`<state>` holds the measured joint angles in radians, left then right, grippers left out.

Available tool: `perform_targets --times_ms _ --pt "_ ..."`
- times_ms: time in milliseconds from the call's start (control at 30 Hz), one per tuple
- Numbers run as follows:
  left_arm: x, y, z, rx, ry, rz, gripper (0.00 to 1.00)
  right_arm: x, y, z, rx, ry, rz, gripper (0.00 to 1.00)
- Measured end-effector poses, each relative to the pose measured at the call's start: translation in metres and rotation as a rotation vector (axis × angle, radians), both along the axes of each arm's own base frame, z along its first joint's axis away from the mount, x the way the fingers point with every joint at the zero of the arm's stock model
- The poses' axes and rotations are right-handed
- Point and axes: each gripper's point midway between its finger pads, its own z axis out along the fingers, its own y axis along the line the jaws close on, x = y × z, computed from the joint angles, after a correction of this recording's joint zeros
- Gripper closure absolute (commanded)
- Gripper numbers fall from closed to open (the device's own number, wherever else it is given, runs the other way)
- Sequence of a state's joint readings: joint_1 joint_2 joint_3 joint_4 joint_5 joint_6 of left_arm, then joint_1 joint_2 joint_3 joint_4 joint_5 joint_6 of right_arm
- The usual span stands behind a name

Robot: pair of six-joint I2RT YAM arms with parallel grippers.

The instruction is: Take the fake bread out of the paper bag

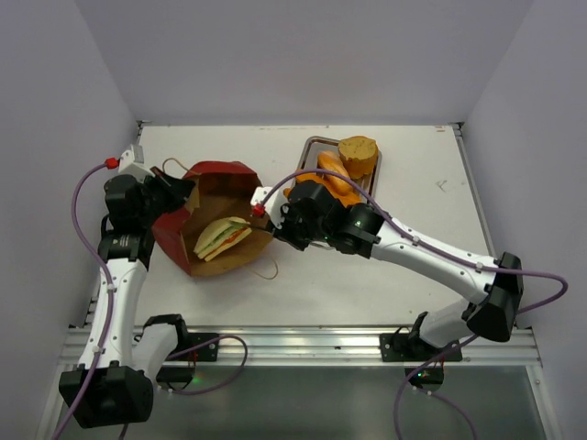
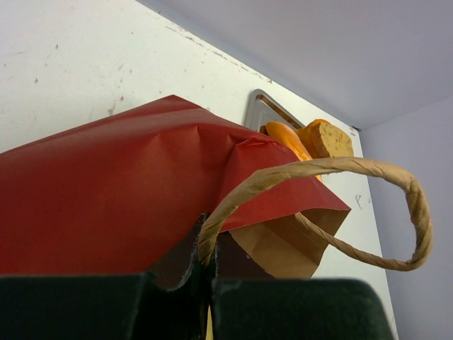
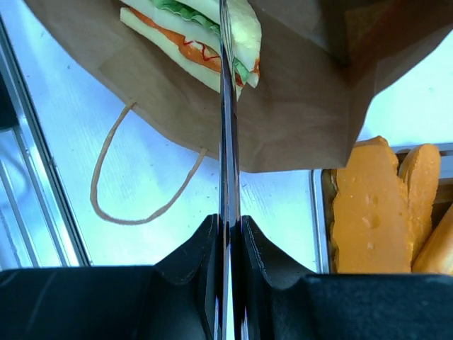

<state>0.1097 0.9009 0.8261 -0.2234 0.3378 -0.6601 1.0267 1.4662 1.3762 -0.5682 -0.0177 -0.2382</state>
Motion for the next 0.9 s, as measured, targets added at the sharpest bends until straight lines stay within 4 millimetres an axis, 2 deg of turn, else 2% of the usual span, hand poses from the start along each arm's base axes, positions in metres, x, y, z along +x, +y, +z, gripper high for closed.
perform_targets --times_ms 167,367,667,900 --pt "0.004 0.002 -0.004 0.003 0.010 0.011 1.00 -0.009 -0.013 0.026 0.048 -0.042 0.036 1.00" --pt "0.009 0.005 -0.006 0.008 0.017 0.026 1.00 -0.007 -0.033 0.052 0.103 -0.080 0.034 1.00" --pt "0.015 0.012 -0.006 0.025 0.021 0.055 1.00 -0.012 -0.054 0.065 0.117 -0.084 0.040 1.00" --pt "0.023 0.018 -0.014 0.038 0.047 0.083 1.00 -0.010 -0.078 0.082 0.148 -0.110 0.000 1.00"
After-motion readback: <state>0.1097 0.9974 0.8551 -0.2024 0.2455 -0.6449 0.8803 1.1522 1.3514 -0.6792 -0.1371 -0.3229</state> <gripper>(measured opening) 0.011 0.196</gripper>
